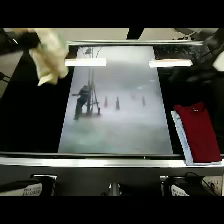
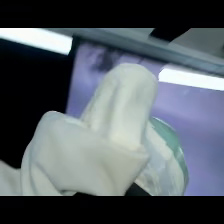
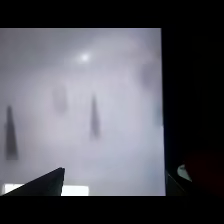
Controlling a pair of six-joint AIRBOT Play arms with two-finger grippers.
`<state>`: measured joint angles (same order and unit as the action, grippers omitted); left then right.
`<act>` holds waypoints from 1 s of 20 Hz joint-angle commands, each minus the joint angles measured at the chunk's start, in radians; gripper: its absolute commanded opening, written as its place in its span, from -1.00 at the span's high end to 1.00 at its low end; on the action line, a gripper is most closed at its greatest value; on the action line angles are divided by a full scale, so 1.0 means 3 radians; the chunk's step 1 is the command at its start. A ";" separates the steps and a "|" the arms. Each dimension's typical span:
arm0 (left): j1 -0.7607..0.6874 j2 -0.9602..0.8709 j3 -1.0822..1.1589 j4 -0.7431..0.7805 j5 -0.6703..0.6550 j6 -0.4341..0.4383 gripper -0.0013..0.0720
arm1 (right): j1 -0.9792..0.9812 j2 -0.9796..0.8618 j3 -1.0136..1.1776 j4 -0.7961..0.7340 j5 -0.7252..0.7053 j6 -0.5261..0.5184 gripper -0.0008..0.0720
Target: Fold the shirts.
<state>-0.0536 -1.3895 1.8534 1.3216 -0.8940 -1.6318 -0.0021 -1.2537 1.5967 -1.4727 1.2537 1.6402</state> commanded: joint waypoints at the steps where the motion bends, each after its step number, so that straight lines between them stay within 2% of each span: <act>1: -0.0589 0.0924 -0.0008 0.0121 0.0088 0.0163 0.88 | 0.0003 0.0629 0.0210 -0.0187 -0.0097 -0.0023 -0.86; 3: -0.0816 0.1102 -0.0075 0.0196 -0.0184 -0.0020 0.88 | 0.0003 0.0973 0.0221 -0.0210 0.0097 0.0023 -0.86; 5: -0.1029 0.1086 -0.0300 0.0195 -0.0595 -0.0144 0.88 | 0.0003 0.1157 0.0220 -0.0243 0.0526 0.0148 -0.86; 6: -0.1162 0.1058 -0.0528 0.0184 -0.0668 -0.0202 0.88 | 0.0003 0.1170 0.0219 -0.0252 0.0793 0.0155 -0.86; 9: -0.1734 0.0857 -0.1579 0.0010 -0.0277 -0.0389 0.88 | 0.0003 0.1040 0.0088 -0.0284 0.1462 0.0153 -0.86; 11: -0.2122 0.0586 -0.2244 -0.0348 0.0271 -0.0589 0.88 | 0.0003 0.0889 -0.0150 -0.0280 0.1489 0.0127 -0.86; 12: -0.2285 0.0418 -0.2464 -0.0543 0.0505 -0.0586 0.88 | 0.0003 0.0801 -0.0303 -0.0280 0.1431 0.0128 -0.86; 14: -0.2491 0.0010 -0.2607 -0.0814 0.0650 -0.0585 0.87 | 0.0003 0.0623 -0.0580 -0.0266 0.1283 0.0130 -0.87; 15: -0.2499 -0.0142 -0.2566 -0.0933 0.0600 -0.0558 0.34 | 0.0003 0.0535 -0.0675 -0.0240 0.1245 0.0130 -0.87; 16: -0.2444 -0.0242 -0.2475 -0.0982 0.0477 -0.0493 -0.91 | 0.0003 0.0453 -0.0738 -0.0198 0.1225 0.0128 -0.87; 17: -0.2304 -0.0277 -0.2338 -0.0951 0.0277 -0.0427 -1.00 | 0.0003 0.0367 -0.0759 -0.0163 0.1231 0.0128 -0.87; 19: -0.1848 -0.0211 -0.2010 -0.0800 -0.0214 -0.0045 -1.00 | 0.0003 0.0245 -0.0759 -0.0090 0.1231 0.0130 -0.87; 20: -0.1578 -0.0158 -0.1854 -0.0675 -0.0482 0.0058 -1.00 | 0.0003 0.0207 -0.0772 0.0027 0.1240 0.0130 -0.87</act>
<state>-0.6514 -1.4235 1.2171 1.0924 -0.8654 -1.7180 -0.0021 -1.1419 1.3914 -1.5200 1.6238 1.6787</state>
